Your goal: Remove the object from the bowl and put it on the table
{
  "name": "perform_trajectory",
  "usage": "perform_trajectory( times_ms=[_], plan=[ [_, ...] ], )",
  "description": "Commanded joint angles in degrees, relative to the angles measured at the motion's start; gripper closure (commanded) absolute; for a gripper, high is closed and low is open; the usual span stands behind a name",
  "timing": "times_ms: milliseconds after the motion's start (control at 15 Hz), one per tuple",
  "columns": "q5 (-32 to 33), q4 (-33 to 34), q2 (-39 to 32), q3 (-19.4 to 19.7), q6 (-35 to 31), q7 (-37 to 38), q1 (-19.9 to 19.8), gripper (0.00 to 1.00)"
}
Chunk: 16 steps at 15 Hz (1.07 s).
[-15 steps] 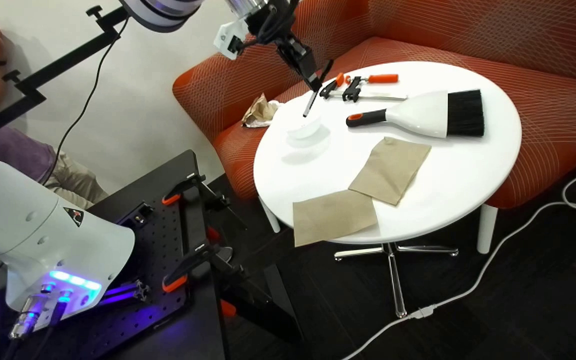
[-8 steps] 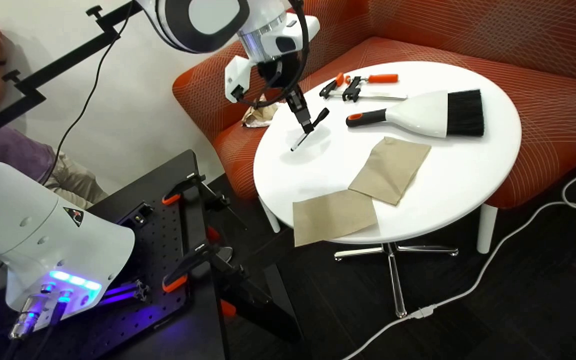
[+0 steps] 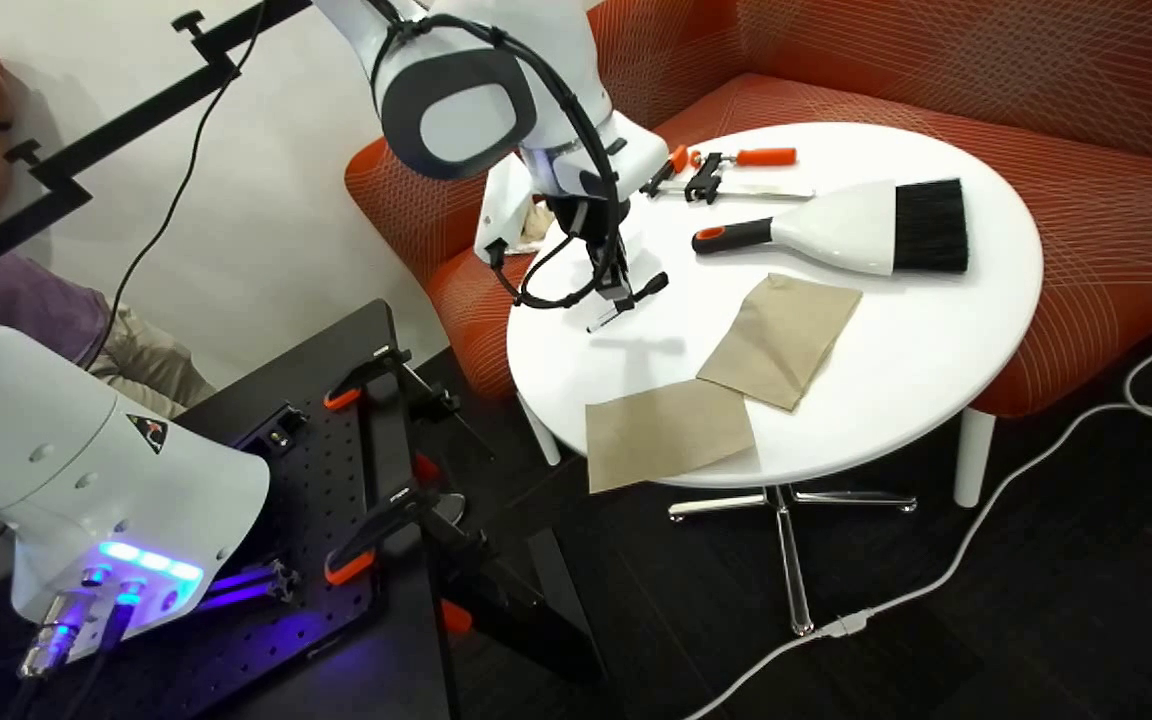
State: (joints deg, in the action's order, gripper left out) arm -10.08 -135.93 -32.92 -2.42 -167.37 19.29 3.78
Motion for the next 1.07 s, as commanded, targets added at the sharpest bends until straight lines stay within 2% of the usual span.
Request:
perform_trajectory(
  times_ms=[0,200,533,733,800,1000],
  plan=[
    [-2.3,1.4,-1.6,-0.9,-1.7,-1.3,-1.0,0.58],
    [-1.5,0.5,-0.4,0.9,-3.7,-0.2,1.3,0.34],
    [-0.6,-1.4,2.2,4.5,-7.3,0.8,5.8,0.0],
    [-0.5,-2.0,3.2,6.2,-8.3,0.8,7.8,0.0],
    [-0.8,0.6,0.7,4.9,-6.5,-0.1,6.1,0.0],
    [-0.7,0.1,1.4,5.5,-6.7,0.0,7.0,0.0]
  ],
)
